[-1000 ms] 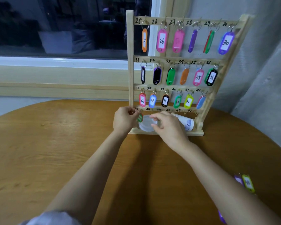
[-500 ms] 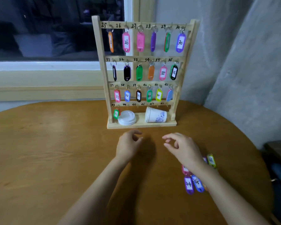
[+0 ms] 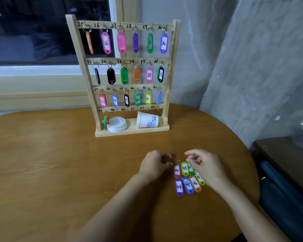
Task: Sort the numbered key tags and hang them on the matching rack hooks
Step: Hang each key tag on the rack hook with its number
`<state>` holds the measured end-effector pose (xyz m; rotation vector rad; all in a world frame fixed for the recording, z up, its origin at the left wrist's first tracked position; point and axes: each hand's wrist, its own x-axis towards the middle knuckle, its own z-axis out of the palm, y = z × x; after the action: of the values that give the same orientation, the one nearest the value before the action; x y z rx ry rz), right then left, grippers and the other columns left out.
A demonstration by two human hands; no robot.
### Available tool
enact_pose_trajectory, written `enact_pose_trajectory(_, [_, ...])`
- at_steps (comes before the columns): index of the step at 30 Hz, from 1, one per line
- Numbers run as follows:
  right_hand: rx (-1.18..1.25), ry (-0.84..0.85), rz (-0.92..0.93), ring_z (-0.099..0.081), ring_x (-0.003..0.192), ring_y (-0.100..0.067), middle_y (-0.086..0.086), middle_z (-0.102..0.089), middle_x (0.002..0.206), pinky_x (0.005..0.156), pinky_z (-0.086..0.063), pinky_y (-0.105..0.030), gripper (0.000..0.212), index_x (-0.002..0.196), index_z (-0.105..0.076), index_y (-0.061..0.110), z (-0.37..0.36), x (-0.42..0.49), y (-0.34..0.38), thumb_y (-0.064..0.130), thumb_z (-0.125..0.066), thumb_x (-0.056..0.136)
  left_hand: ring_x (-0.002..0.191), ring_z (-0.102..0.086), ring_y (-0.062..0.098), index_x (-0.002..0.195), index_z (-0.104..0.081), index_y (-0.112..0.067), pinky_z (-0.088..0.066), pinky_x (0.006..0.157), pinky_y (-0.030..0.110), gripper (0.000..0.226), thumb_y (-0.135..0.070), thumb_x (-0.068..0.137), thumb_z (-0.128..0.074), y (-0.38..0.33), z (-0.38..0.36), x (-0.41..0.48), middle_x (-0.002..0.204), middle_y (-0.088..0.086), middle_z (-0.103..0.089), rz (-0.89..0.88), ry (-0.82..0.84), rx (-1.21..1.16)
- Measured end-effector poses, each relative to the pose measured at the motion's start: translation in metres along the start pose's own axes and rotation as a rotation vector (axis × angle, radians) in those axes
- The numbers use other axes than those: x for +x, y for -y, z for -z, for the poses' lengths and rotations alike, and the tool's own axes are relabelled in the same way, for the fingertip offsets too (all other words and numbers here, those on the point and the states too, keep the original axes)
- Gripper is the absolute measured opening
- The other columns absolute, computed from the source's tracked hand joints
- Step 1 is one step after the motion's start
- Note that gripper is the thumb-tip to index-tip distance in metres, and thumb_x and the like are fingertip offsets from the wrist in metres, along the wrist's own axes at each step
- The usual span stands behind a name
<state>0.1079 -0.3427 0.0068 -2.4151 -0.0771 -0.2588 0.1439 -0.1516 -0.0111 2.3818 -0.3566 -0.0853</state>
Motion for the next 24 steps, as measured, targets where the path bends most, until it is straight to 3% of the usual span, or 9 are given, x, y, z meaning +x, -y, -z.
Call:
enact_pose_trajectory(6, [0.037, -0.007, -0.022, -0.060, 0.071, -0.005, 0.016, -0.067, 0.080, 0.068, -0.054, -0.038, 0.020, 0.094, -0.072, 0.027, -0.001, -0.003, -0.002, 0.012, -0.071, 0.081, 0.095, -0.061, 0.011, 0.109, -0.068, -0.022, -0.049, 0.085, 0.025, 0.030, -0.025, 0.079, -0.073, -0.010, -0.010, 0.010, 0.105, -0.004, -0.069, -0.028, 0.060, -0.020])
enact_pose_trajectory(11, [0.041, 0.020, 0.000, -0.057, 0.066, -0.005, 0.015, -0.065, 0.078, 0.062, -0.052, -0.032, 0.019, 0.097, -0.072, 0.028, -0.005, -0.012, 0.001, 0.014, -0.069, 0.083, 0.090, -0.060, 0.015, 0.090, -0.071, -0.024, -0.048, 0.076, 0.029, 0.012, -0.026, 0.078, -0.073, -0.013, -0.012, 0.014, 0.094, -0.004, -0.068, -0.045, 0.045, 0.057])
enact_pose_trajectory(17, [0.000, 0.062, 0.017, -0.053, 0.064, 0.001, 0.023, -0.059, 0.071, 0.055, -0.039, -0.015, 0.014, 0.090, -0.071, 0.028, -0.007, -0.022, 0.005, 0.016, -0.071, 0.082, 0.090, -0.058, 0.014, 0.087, -0.070, -0.024, -0.042, 0.071, 0.025, 0.007, -0.024, 0.080, -0.070, -0.006, -0.012, 0.014, 0.094, -0.004, -0.067, -0.064, 0.012, 0.089])
enact_pose_trajectory(20, [-0.128, 0.128, 0.042, -0.051, 0.072, 0.012, 0.031, -0.056, 0.076, 0.053, -0.034, -0.011, 0.006, 0.089, -0.069, 0.030, -0.005, -0.027, 0.013, 0.028, -0.070, 0.083, 0.091, -0.058, 0.015, 0.087, -0.069, -0.025, -0.042, 0.071, 0.025, 0.007, -0.023, 0.081, -0.067, -0.003, -0.010, 0.014, 0.095, -0.004, -0.065, -0.072, -0.005, 0.113])
enact_pose_trajectory(22, [-0.237, 0.177, 0.073, -0.049, 0.073, 0.008, 0.024, -0.058, 0.086, 0.054, -0.030, -0.009, 0.012, 0.095, -0.068, 0.033, -0.005, -0.029, 0.017, 0.039, -0.066, 0.085, 0.092, -0.057, 0.016, 0.086, -0.068, -0.025, -0.042, 0.071, 0.024, 0.006, -0.022, 0.081, -0.065, -0.001, -0.009, 0.015, 0.096, -0.003, -0.063, -0.076, -0.004, 0.128])
enact_pose_trajectory(24, [-0.312, 0.218, 0.101, -0.049, 0.086, 0.003, 0.018, -0.060, 0.100, 0.062, -0.034, -0.013, 0.018, 0.104, -0.066, 0.035, -0.005, -0.029, 0.020, 0.041, -0.063, 0.087, 0.092, -0.056, 0.016, 0.087, -0.067, -0.024, -0.040, 0.070, 0.024, 0.006, -0.022, 0.082, -0.064, 0.001, -0.007, 0.014, 0.096, -0.003, -0.062, -0.074, 0.000, 0.141])
